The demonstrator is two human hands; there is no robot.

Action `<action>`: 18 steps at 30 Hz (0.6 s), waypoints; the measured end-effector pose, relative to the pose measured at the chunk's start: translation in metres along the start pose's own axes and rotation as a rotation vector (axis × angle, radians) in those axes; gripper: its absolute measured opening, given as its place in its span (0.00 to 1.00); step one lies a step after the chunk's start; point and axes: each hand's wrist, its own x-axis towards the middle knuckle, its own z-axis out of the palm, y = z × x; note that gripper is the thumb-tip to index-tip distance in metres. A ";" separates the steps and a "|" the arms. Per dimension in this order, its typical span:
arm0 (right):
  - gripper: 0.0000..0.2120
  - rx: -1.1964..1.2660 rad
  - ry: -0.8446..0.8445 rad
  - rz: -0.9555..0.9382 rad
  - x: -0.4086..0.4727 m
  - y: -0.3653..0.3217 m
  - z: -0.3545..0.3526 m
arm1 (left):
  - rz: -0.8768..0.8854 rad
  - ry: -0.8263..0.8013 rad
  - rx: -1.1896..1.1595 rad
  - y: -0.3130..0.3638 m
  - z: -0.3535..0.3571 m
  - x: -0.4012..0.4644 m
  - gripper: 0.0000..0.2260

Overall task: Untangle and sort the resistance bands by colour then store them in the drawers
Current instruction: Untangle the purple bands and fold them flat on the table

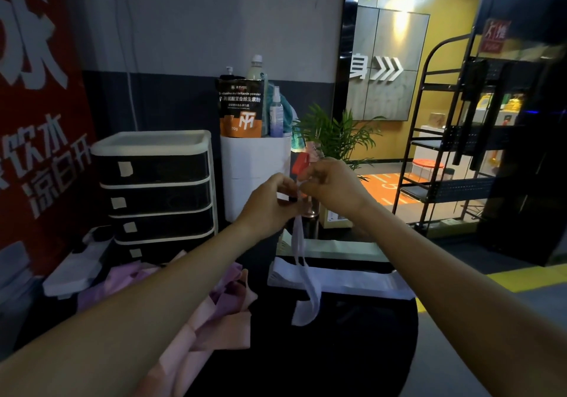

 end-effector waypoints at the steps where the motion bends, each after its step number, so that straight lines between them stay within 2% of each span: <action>1: 0.08 0.011 -0.024 -0.017 0.001 -0.004 -0.003 | 0.007 0.036 0.004 0.002 -0.001 0.003 0.08; 7: 0.08 0.002 -0.035 -0.138 0.013 -0.012 -0.023 | 0.012 0.071 -0.099 0.012 -0.015 0.011 0.03; 11: 0.06 0.033 0.020 -0.081 0.019 -0.009 -0.020 | -0.030 0.053 -0.192 0.013 -0.021 0.014 0.08; 18: 0.03 0.052 0.015 -0.094 0.018 -0.014 -0.017 | -0.017 0.011 -0.246 0.019 -0.025 0.006 0.04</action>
